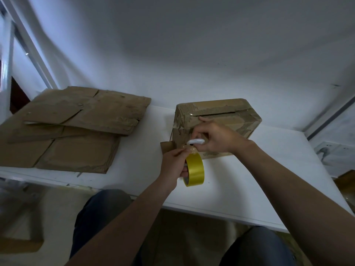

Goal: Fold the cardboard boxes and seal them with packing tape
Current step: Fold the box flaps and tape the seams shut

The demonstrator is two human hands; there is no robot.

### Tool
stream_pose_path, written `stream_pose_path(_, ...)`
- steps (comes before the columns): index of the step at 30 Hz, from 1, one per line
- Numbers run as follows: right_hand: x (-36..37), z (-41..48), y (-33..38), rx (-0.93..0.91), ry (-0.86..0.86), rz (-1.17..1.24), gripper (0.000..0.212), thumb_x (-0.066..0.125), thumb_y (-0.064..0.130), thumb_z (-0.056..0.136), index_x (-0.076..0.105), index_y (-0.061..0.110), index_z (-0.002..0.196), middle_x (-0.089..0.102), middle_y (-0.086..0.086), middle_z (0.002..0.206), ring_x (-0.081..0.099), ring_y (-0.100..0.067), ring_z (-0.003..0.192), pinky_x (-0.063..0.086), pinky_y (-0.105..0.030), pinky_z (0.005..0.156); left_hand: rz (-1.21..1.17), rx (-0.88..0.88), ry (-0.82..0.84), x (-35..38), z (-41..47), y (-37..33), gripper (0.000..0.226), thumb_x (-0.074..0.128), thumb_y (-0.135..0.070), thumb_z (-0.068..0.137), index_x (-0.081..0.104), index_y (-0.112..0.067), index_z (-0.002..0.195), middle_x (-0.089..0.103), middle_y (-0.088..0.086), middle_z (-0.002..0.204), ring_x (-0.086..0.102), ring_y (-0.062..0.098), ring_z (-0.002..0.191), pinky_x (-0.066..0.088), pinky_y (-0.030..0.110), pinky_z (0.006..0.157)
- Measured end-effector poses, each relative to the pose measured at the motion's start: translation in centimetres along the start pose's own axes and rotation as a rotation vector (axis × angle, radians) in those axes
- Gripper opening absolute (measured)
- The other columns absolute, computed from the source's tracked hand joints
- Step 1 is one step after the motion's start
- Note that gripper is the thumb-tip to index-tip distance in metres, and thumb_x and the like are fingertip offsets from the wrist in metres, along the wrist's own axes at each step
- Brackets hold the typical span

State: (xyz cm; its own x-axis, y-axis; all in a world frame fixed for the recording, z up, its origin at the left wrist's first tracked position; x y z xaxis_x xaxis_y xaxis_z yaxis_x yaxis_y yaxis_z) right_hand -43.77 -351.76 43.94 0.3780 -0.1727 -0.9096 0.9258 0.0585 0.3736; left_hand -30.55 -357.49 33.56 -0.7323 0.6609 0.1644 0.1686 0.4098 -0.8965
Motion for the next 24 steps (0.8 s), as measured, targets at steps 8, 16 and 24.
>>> stream_pose_path(8,0.6,0.3,0.4,-0.055,0.021,-0.175,0.016,0.080,0.018,0.081,0.066,0.016,0.075,0.064,0.010,0.073,0.055,-0.004,0.066,0.019,-0.043,0.123,-0.067,-0.031,0.017,0.8,0.1,0.1,0.010,0.074,-0.026,0.090,0.072,-0.020,0.096,0.072,0.016,0.100,0.070,0.024,0.076,0.056,0.033,0.067)
stream_pose_path(16,0.1,0.9,0.0,0.015,0.151,-0.219,0.027,0.080,0.015,0.078,0.056,0.027,0.070,0.054,0.014,0.067,0.049,0.001,0.061,0.009,-0.032,0.126,0.006,0.020,0.006,1.2,0.9,-0.6,0.002,0.073,-0.027,0.091,0.073,-0.025,0.089,0.072,0.014,0.100,0.071,0.023,0.073,0.058,0.030,0.057)
stream_pose_path(24,-1.4,-0.4,-0.5,0.128,0.214,-0.207,0.045,0.081,0.008,0.072,0.041,0.029,0.064,0.048,0.008,0.061,0.046,-0.007,0.054,0.008,0.000,0.109,0.123,0.077,-0.093,0.4,1.5,-0.5,0.012,0.070,-0.027,0.093,0.070,-0.030,0.081,0.072,0.008,0.099,0.073,0.031,0.086,0.063,0.043,0.072)
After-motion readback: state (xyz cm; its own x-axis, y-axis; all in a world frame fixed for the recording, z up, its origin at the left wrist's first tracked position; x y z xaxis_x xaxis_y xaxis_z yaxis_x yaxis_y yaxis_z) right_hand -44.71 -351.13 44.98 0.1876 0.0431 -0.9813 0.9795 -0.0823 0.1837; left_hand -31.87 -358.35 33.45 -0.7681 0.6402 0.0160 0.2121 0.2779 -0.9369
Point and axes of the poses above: each hand's wrist, its own z-axis towards the middle knuckle, its own x-axis out of the palm, y = z × x, the point moved 5 cm from there along z, towards the middle knuckle
